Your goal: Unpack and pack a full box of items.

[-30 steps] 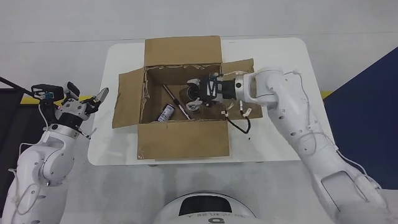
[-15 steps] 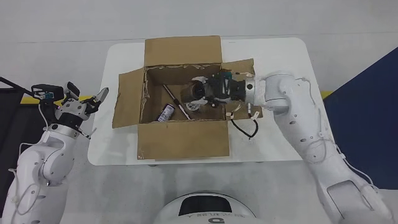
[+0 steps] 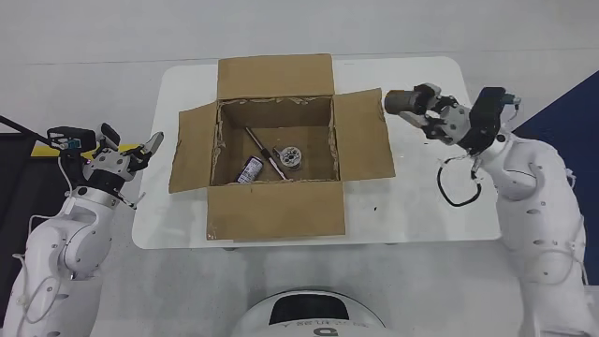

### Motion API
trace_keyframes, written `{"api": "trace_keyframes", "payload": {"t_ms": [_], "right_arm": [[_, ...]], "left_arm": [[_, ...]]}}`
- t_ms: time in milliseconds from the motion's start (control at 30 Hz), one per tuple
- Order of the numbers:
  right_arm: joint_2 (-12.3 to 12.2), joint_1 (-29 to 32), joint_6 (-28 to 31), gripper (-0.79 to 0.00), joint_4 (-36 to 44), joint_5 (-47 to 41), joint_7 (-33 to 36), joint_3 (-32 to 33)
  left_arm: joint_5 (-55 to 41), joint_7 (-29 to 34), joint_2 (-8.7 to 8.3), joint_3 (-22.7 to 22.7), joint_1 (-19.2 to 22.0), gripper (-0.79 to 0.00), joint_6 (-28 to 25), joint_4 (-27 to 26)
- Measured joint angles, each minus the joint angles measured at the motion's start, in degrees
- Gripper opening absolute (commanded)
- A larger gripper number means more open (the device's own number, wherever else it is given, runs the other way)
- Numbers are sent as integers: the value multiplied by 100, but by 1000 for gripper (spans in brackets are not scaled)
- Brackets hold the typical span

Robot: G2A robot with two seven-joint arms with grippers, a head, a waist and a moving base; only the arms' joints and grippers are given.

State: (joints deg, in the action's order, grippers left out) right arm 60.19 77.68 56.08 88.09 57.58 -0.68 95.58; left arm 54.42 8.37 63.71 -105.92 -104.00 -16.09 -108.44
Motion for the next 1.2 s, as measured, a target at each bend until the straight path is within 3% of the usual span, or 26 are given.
{"api": "trace_keyframes", "payload": {"t_ms": [233,500,700,1200], "right_arm": [[-103,187,-669,-785,-614,-646,974,578],[-208,-449,-1088,-785,-1549,-1604,2918,392],[-246,-820,-1504,-785,-2052,-2075,3916,159],[-271,-1620,-1726,-785,-3223,-2194,4666,-502]], "left_arm": [[0,0,0,0,0,0,0,0],[0,0,0,0,0,0,0,0],[0,0,0,0,0,0,0,0],[0,0,0,0,0,0,0,0]]}}
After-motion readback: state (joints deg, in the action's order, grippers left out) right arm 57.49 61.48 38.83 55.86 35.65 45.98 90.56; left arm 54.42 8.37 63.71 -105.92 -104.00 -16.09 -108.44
